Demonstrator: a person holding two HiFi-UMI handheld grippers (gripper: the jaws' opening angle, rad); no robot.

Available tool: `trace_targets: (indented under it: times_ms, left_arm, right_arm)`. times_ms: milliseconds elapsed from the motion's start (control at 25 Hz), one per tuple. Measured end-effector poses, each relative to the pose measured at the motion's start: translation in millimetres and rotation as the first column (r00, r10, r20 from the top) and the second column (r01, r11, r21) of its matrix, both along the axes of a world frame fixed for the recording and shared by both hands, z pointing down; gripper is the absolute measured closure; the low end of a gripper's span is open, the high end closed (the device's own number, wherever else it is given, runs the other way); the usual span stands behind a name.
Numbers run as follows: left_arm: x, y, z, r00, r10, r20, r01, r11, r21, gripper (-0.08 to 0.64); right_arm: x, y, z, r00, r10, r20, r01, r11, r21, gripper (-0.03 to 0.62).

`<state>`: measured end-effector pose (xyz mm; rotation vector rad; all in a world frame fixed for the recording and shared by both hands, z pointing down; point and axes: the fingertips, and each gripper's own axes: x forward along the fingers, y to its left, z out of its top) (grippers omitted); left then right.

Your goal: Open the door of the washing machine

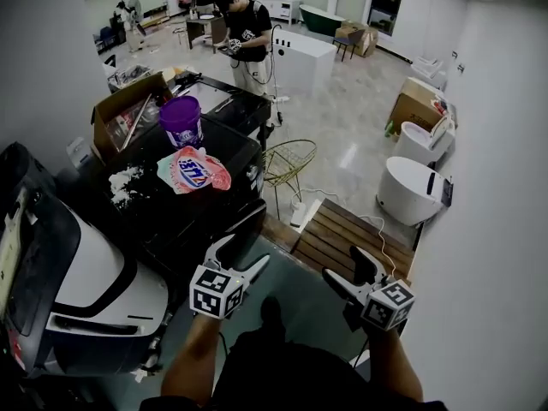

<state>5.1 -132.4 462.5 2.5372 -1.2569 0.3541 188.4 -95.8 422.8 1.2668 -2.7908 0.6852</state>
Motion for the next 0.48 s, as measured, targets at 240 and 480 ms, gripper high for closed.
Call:
trace_targets:
  times_ms: [240,480]
  left_arm:
    - [-10,-86,3,1.0,-0.013,-0.014,0.013,0.999,0.029,0.178]
    - [-36,-145,23,0.997,-0.053,-0.053,0.052,0.998,-0.02,0.193]
  right_arm:
    - [-43,-102,7,0.98,-0.134,-0.149,0.129,0.991,-0.042,0.158]
    - [-85,-188,0,0.959,-0.191,-0.208,0.187,0.982,-0.041,0.161]
